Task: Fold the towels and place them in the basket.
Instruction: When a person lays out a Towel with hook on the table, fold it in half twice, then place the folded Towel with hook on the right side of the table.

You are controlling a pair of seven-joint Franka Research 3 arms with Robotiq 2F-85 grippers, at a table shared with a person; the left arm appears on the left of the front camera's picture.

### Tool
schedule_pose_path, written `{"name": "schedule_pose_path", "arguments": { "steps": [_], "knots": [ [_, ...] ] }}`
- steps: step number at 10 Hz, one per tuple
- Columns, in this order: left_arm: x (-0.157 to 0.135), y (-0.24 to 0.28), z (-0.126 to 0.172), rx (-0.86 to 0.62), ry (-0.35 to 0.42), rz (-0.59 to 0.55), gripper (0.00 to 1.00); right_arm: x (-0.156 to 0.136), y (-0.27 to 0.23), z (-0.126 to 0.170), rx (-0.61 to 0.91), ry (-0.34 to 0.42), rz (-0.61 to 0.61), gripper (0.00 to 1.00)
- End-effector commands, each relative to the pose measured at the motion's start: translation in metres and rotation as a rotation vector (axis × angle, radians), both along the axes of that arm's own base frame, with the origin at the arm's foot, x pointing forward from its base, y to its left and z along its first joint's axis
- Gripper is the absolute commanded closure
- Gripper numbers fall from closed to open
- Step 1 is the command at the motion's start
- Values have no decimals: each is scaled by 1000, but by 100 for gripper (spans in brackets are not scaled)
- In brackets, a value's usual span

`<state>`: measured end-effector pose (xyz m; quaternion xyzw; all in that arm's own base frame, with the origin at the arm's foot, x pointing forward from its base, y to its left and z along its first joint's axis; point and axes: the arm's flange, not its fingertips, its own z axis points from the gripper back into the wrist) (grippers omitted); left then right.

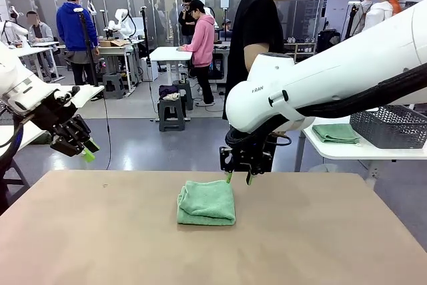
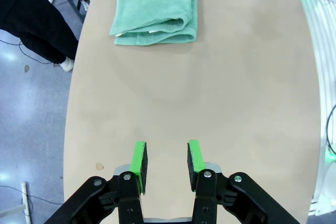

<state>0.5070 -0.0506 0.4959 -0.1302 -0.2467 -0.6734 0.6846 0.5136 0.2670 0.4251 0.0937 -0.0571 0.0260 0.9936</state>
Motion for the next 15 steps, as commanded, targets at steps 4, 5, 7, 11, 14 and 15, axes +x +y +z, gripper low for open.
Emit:
{"name": "schedule_pose_path", "arguments": {
  "steps": [4,5,7,11,14,15],
  "knots": [
    [0,0,2,-1,-4,1,58,1,8,4,-7,-2,10,41],
    [0,0,2,-1,-4,1,58,1,8,4,-7,-2,10,41],
    [0,0,2,-1,-4,1,58,1,8,4,-7,-2,10,41],
    [0,0,2,-1,-4,1,58,4,12,-6,-7,35,-12,41],
    [0,0,2,-1,-4,1,58,24,15,-56,-2,43,-47,41],
    [0,0,2,-1,-4,1,58,29,13,-70,8,37,-47,41]
  ]
}}
